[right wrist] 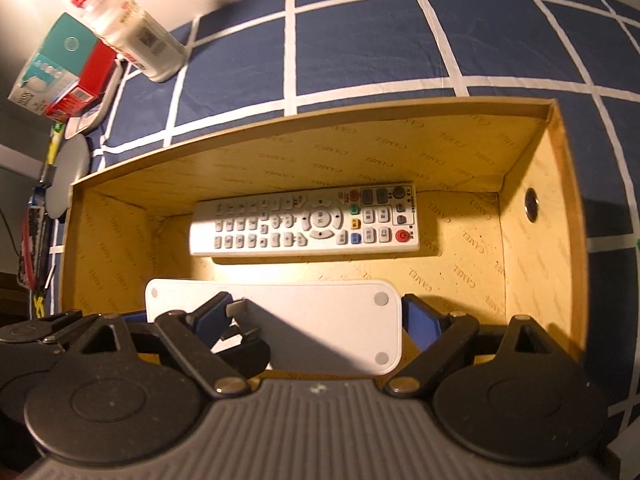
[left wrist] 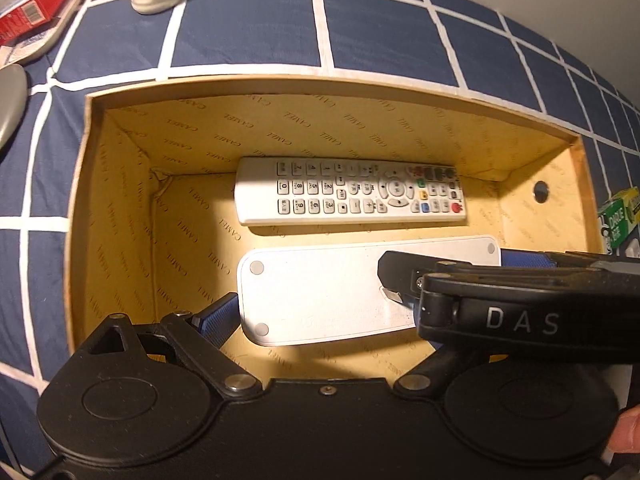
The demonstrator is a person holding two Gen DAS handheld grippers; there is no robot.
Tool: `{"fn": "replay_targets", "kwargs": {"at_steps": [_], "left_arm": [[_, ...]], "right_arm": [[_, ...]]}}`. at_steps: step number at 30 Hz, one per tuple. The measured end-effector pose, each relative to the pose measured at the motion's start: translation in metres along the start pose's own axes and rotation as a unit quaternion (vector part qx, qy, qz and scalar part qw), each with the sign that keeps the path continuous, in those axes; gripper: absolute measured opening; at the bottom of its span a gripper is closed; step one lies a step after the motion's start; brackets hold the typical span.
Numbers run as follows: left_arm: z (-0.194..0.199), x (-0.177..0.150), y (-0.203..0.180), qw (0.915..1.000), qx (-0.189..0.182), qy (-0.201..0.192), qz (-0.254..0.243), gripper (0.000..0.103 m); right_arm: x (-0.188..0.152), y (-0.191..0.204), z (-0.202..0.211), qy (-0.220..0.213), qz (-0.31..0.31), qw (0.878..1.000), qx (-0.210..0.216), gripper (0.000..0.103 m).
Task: Organize objects
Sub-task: 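Carry the white power strip over the yellow box and lower it, then open both tools to release the power strip into the box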
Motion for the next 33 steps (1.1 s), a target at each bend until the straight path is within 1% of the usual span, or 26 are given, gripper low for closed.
{"fn": "replay_targets", "kwargs": {"at_steps": [5, 12, 33], "left_arm": [[-0.012, 0.009, 0.002, 0.9999, -0.004, 0.011, -0.002, 0.091], [-0.019, 0.020, 0.007, 0.9998, -0.008, 0.020, -0.004, 0.091], [-0.028, 0.028, 0.013, 0.9992, -0.018, 0.036, 0.003, 0.091]], "right_arm": [[0.008, -0.006, -0.013, 0.009, -0.007, 1.000, -0.003, 0.090], [0.014, -0.009, -0.022, 0.015, -0.013, 1.000, -0.006, 0.090], [0.024, -0.010, -0.032, 0.025, -0.017, 0.999, -0.015, 0.091]]}}
Point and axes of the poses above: each gripper's, at about its wrist camera, not at the fingertips, and z roughly against the way its jaws point, y to its left, x to its top, the point moved 2 cm from there along -z, roughly the way its jaws point, and after that the axes turned 7 degrees about y, right-handed, at the moved point
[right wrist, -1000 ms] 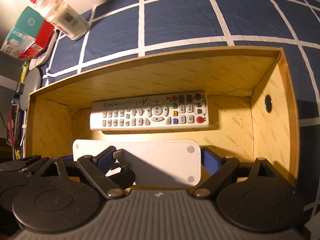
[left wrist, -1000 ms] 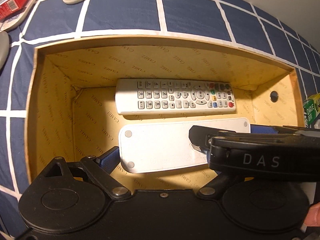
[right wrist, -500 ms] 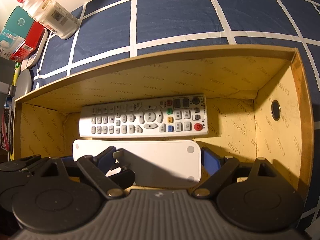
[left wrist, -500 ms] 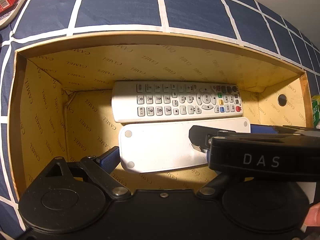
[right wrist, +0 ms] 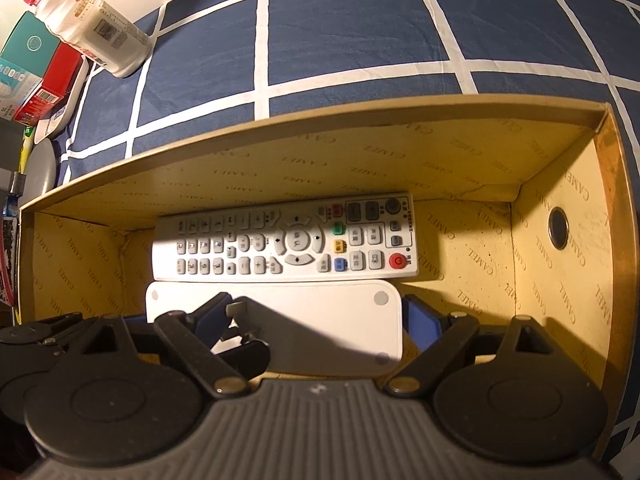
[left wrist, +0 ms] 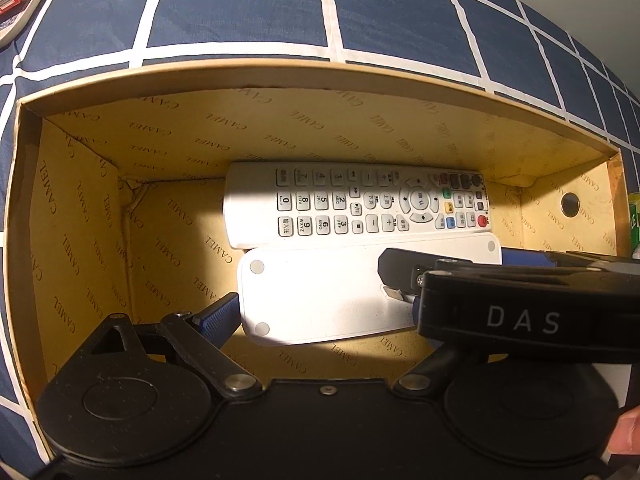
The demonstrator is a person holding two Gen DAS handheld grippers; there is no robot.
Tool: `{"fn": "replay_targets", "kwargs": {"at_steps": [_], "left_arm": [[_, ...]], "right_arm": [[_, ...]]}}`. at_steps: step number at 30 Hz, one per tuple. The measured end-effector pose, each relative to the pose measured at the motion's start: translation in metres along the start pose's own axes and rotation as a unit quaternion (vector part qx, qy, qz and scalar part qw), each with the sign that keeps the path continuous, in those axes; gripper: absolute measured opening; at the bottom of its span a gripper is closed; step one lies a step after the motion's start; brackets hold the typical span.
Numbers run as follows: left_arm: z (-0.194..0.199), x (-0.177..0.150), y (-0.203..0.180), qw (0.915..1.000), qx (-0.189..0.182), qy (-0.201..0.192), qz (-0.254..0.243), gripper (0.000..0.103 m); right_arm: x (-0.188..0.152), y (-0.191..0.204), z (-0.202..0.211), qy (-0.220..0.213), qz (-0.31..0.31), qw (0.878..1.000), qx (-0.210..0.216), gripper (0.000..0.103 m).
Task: Organize objects
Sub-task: 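Open both tools to release the power strip into the box, then move both tools back toward the white air-conditioner remote on the sheet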
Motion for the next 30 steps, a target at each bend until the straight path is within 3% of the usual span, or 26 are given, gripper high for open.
{"fn": "replay_targets", "kwargs": {"at_steps": [17, 30], "left_arm": [[0.039, -0.024, -0.011, 0.9990, 0.004, -0.044, -0.001, 0.093], [0.093, -0.074, -0.042, 0.9943, 0.015, -0.098, -0.038, 0.097]], "right_arm": [[-0.016, 0.014, 0.047, -0.039, 0.006, 0.999, -0.013, 0.090], [-0.071, 0.010, 0.117, -0.106, 0.007, 0.994, -0.005, 0.094]]}}
Point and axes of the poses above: each gripper's, at about its wrist camera, not at the fingertips, and z roughly against the way its jaws point, y to its left, x to its top, the point moved 2 cm from there along -z, roughly the way its jaws point, and after that the axes turned 7 degrees about y, right-handed, at the moved point
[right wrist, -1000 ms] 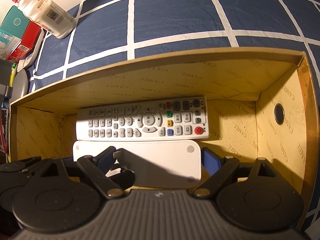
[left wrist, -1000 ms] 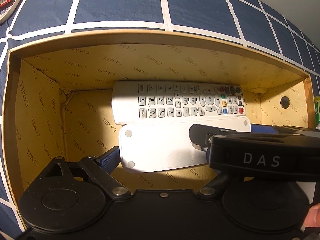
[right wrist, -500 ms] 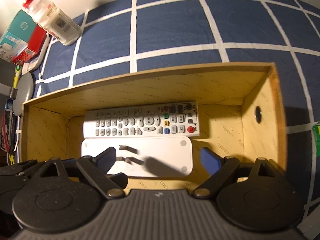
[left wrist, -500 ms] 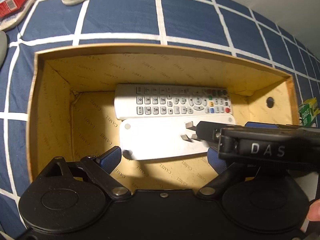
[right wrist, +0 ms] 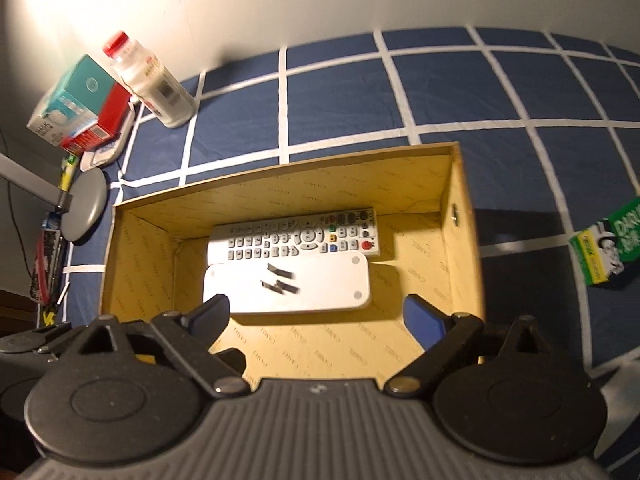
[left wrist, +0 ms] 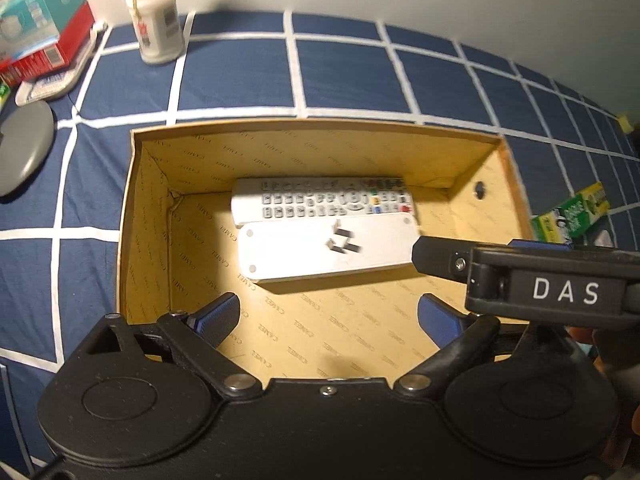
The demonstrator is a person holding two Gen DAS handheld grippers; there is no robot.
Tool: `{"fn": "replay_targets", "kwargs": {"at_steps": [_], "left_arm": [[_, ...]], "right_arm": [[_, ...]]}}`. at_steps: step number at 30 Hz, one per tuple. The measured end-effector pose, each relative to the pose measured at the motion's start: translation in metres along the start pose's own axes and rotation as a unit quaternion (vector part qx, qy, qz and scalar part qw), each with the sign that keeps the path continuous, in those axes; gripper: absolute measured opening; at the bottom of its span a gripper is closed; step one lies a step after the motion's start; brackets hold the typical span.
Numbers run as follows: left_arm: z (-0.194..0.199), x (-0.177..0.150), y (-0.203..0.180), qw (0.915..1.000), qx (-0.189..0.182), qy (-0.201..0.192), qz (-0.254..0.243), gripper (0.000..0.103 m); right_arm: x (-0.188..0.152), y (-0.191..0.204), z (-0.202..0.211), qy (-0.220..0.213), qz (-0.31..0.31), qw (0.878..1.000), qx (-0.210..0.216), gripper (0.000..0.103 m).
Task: Organize objects
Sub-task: 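Move both tools back toward the white air-conditioner remote on the sheet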
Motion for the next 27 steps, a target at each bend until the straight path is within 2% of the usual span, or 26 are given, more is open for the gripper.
{"fn": "replay_targets", "kwargs": {"at_steps": [7, 10, 18, 27], "left_arm": [[0.025, -0.023, -0.028, 0.9995, 0.003, -0.021, -0.025, 0.100], [0.030, -0.032, -0.041, 0.9991, 0.004, -0.024, -0.036, 0.103], [0.034, -0.055, -0.081, 0.9977, 0.001, -0.028, -0.062, 0.103], [0.028, -0.077, -0.143, 0.9961, -0.001, -0.021, -0.085, 0.103]], "right_arm": [[-0.027, -0.016, 0.042, -0.037, -0.015, 0.999, -0.003, 0.103], [-0.038, -0.028, 0.057, -0.049, -0.025, 0.999, -0.003, 0.103], [-0.068, -0.064, 0.086, -0.068, -0.052, 0.996, -0.018, 0.103], [-0.096, -0.118, 0.112, -0.078, -0.075, 0.994, -0.022, 0.103]]}}
Point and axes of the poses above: each gripper's, at about its wrist camera, not at the fingertips, and z roughly against the way its jaws point, y to its left, x to its top, the point moved 2 cm from there along -z, roughly the way its jaws point, and after that the axes turned 7 degrees about y, right-handed, at the moved point
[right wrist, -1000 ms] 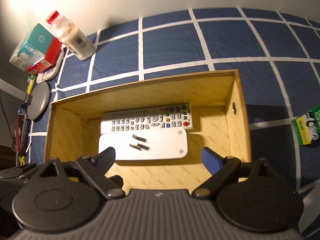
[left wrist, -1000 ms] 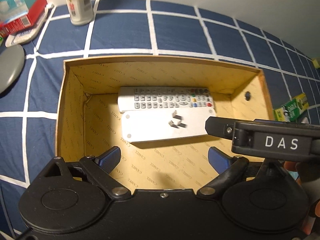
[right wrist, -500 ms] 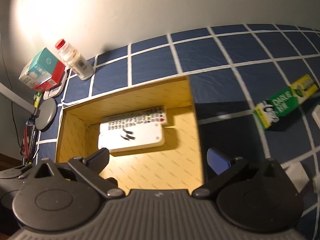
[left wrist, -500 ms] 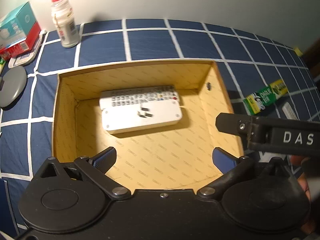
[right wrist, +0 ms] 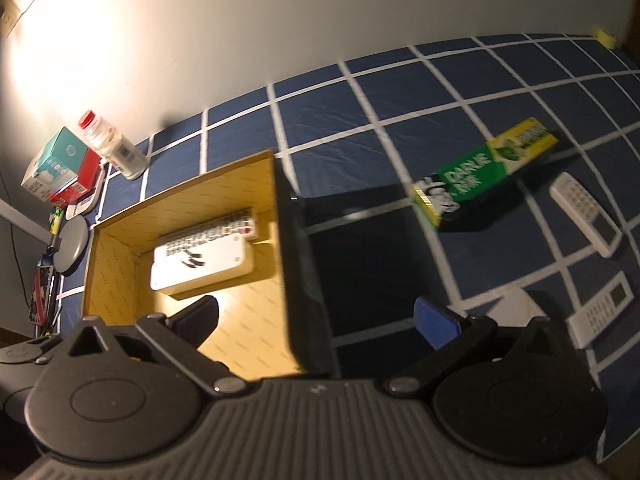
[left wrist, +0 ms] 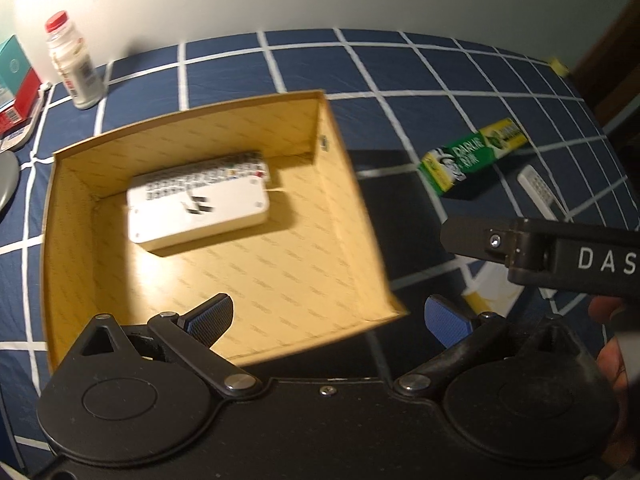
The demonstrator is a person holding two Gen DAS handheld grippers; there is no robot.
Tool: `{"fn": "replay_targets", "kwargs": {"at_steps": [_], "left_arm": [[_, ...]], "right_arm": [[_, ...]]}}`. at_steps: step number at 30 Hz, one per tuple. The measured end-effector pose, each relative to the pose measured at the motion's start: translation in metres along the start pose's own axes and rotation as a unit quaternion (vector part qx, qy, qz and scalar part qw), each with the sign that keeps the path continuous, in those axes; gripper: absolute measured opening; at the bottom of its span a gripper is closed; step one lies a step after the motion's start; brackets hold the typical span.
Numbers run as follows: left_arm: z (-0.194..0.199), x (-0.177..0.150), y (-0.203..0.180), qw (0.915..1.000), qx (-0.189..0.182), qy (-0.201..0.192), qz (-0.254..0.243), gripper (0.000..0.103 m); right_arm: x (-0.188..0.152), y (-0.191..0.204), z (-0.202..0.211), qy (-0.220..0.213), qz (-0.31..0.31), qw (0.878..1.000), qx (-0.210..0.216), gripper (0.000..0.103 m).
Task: Organize objects
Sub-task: 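Move both tools back toward the white air-conditioner remote on the sheet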
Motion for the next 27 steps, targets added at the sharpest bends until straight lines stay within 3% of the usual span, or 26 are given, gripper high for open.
{"fn": "replay_targets", "kwargs": {"at_steps": [9, 16, 27], "left_arm": [[-0.017, -0.010, -0.068, 0.9999, 0.005, 0.010, 0.010, 0.103], [-0.031, -0.020, -0.114, 0.9989, 0.012, 0.009, 0.045, 0.103], [-0.046, -0.033, -0.162, 0.9972, 0.015, 0.020, 0.071, 0.103]], "right_arm": [[-0.001, -0.071, 0.013, 0.013, 0.006, 1.000, -0.001, 0.103], [0.001, -0.122, 0.019, 0.028, 0.030, 0.999, 0.003, 0.103], [-0.005, -0.184, 0.025, 0.056, 0.033, 0.998, 0.012, 0.103]]}}
Point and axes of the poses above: each gripper's, at about its wrist camera, not at the fingertips, and z roughly against the way its jaws point, y to its left, x to its top, the point moved 2 cm from there along -z, roughly the way its jaws point, and after that the axes turned 7 degrees about y, right-handed, at the moved point
